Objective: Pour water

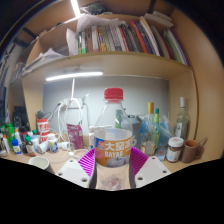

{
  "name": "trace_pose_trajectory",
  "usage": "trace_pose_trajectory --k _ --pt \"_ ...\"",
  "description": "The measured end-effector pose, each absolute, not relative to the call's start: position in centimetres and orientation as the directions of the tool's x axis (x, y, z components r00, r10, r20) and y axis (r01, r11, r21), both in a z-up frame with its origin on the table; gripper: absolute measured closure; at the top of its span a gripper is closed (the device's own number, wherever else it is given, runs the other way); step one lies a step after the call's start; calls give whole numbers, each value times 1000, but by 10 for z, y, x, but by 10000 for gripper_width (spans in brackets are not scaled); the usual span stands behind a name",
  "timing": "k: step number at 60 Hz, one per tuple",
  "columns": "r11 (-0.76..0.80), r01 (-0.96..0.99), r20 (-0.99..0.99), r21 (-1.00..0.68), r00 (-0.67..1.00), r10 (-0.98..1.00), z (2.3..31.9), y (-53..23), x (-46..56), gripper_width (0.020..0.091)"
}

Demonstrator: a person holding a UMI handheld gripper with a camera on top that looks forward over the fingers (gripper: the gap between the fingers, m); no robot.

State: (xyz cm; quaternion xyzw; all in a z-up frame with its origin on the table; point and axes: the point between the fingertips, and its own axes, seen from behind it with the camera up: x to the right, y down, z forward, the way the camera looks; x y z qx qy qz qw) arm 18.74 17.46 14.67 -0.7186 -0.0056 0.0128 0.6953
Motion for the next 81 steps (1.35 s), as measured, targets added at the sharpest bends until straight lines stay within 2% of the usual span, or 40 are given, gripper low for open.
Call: trace_pose_trajectory --k 7,13,24,31,33,37,38,41,50,63,81 --pt "-70 44 41 -997 999 34 111 183 186 637" --pt "-15 64 63 -998 997 33 115 179 185 625" --pt "-13 28 27 -1000 999 40 114 180 189 590" --pt "-60 24 20 -998 998 61 111 180 188 512" --pt "-97 15 8 -995 998 64 106 178 188 444" --pt "-143 -6 -17 -990 997 78 101 170 185 257" --pt "-141 -6 -17 -990 997 80 99 169 186 243" --pt "-148 6 -7 -989 996 90 99 159 185 266" --pt "-145 23 13 -989 997 70 108 113 193 254" --pt "-102 -6 -12 -995 998 58 124 4 193 259" --pt "-121 -30 -38 -992 997 60 101 -131 179 254"
